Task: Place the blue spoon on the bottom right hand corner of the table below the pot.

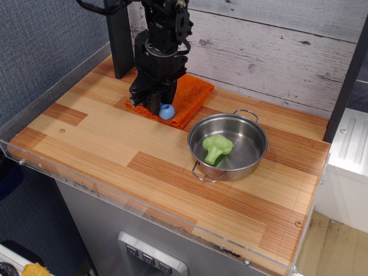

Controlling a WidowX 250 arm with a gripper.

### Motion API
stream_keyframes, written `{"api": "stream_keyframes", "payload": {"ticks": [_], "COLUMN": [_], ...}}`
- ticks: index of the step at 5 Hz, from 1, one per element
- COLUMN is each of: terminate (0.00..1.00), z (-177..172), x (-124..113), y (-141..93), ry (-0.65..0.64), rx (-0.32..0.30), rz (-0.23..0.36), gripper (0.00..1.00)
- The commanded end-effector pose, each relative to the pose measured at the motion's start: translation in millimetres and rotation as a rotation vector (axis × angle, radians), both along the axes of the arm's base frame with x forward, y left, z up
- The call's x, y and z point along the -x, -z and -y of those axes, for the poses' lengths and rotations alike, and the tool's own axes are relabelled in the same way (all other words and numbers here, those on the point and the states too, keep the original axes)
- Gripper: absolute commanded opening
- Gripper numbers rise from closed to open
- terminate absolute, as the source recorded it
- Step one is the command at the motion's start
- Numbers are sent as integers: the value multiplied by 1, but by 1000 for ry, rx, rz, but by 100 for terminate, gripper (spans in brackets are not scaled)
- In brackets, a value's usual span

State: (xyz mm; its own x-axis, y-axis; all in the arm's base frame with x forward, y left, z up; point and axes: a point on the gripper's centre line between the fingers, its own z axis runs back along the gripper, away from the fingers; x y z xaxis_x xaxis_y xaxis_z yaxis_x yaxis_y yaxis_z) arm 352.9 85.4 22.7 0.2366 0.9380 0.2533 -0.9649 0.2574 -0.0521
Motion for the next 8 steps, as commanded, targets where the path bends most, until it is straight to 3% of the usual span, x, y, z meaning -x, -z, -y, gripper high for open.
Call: {"api": "stream_keyframes", "payload": {"ticks": [1,3,5,6,8], "terminate": [0,0,0,0,0], "z": [0,1,29,54,97], "x": [6,11,39,60,95], "y": [-25,-68,-106,-110,-91], "ry": [9,18,68,106,185], "rx": [-13,-24,-17,-14,-1], "rz": [64,147,218,219,182], "gripper": [0,0,0,0,0]}}
